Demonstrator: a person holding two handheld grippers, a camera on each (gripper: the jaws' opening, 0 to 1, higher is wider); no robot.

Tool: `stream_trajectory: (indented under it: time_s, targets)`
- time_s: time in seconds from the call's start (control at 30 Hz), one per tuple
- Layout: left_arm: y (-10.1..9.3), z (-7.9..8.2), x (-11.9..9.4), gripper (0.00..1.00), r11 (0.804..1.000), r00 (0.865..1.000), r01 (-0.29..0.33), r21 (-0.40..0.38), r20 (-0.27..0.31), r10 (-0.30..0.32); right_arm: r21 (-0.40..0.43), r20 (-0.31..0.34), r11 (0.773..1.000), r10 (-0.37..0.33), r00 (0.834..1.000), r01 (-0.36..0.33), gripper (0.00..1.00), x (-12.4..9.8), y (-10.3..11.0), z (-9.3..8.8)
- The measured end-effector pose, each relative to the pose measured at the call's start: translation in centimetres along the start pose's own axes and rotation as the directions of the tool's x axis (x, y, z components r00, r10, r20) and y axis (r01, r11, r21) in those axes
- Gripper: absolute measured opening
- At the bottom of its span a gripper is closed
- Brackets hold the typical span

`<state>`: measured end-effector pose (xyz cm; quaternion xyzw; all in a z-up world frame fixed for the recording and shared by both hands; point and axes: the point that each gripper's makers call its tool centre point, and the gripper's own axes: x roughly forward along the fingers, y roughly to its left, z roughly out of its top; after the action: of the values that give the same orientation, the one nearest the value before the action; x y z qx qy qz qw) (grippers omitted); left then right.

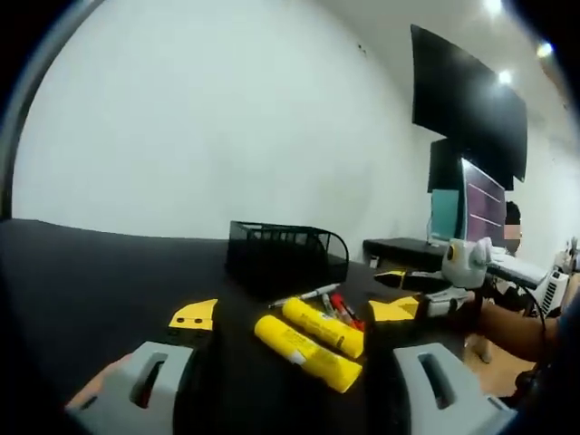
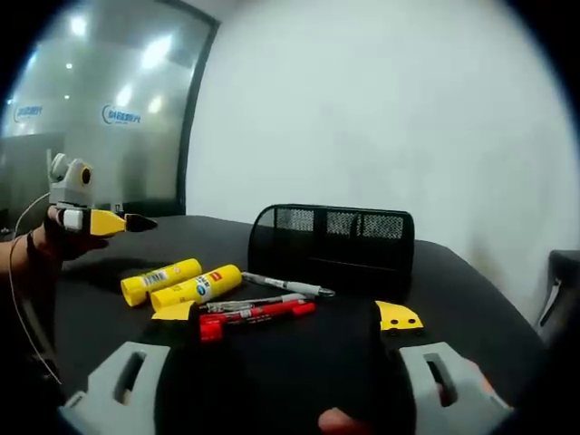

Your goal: Pick up pens and glue sticks and place them into the holder.

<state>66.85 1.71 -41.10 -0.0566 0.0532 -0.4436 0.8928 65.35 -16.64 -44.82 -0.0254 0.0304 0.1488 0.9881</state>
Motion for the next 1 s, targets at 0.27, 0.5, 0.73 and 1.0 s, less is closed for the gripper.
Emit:
stream_trajectory:
  time_s: [0.27, 0.5, 0.73, 1.0]
  targets:
    - [-0.8, -1.4, -0.7, 0.58, 0.986, 0.982, -0.158, -0.059, -0.112, 0.151, 0.017, 0.026, 1.0, 0.002, 1.0, -0.003, 0.71, -0.2, 0.0, 0.4]
    - [-1.4, -2.6, 0.0, 0.54, 0.956, 0.962, -0.26, -0.137, -0.127, 0.243, 0.024, 0.039, 1.0, 0.007, 0.999, -0.008, 0.71, -0.2, -0.1, 0.6]
    - [-0.4, -3.7, 1.6, 0.46, 0.937, 0.921, -0.329, -0.116, -0.258, 0.291, 0.028, 0.043, 1.0, 0.012, 0.999, -0.013, 0.7, -0.2, -0.1, 0.7]
    - [0.5, -3.8, 3.1, 0.31, 0.943, 0.826, -0.327, -0.057, -0.502, 0.256, 0.035, 0.057, 0.999, 0.019, 0.998, -0.021, 0.7, -0.3, -0.1, 0.9]
